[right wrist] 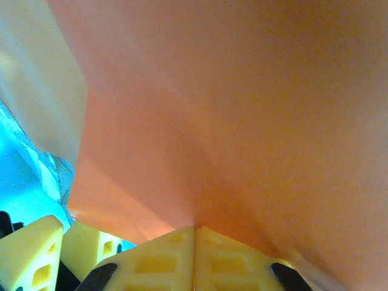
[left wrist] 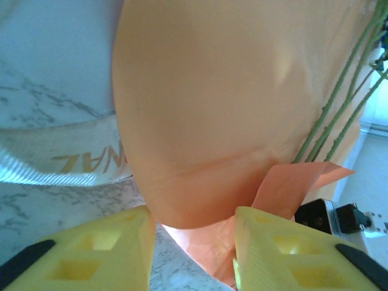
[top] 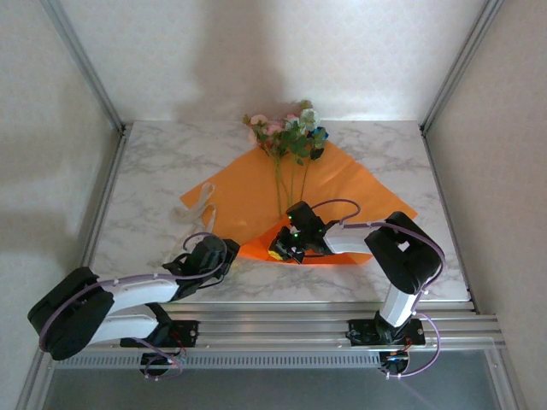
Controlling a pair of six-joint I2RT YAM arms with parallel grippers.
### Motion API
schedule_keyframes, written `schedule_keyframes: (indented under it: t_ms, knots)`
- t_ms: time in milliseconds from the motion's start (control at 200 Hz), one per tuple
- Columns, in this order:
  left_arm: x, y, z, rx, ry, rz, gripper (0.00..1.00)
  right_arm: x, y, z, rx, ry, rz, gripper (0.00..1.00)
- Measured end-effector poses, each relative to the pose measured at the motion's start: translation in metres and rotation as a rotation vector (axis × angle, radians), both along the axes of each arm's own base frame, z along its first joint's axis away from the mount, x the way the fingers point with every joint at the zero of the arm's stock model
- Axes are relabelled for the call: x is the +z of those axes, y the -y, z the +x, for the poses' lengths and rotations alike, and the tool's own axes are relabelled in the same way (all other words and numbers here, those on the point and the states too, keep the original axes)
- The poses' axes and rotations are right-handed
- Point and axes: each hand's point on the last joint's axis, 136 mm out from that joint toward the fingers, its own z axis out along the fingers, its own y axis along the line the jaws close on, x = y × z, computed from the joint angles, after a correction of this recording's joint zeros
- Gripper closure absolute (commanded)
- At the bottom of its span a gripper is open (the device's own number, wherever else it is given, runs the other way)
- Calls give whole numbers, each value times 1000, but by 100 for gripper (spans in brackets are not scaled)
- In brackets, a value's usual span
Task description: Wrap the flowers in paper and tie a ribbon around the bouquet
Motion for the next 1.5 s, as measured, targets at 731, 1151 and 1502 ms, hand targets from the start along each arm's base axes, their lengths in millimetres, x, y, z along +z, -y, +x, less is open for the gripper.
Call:
schedule_keyframes:
  t_ms: [731,1151,1502]
  knots:
    - [-9,11,0,-105,29,36,76,-1,0,0,-17,-20,3,91]
    - [-2,17,-1,-219,26,221,100,3,2,2,10,-15,-39,83]
    - [-4,21,-2,-277,16,318,100,8,-3,-16,115,3,-116,89]
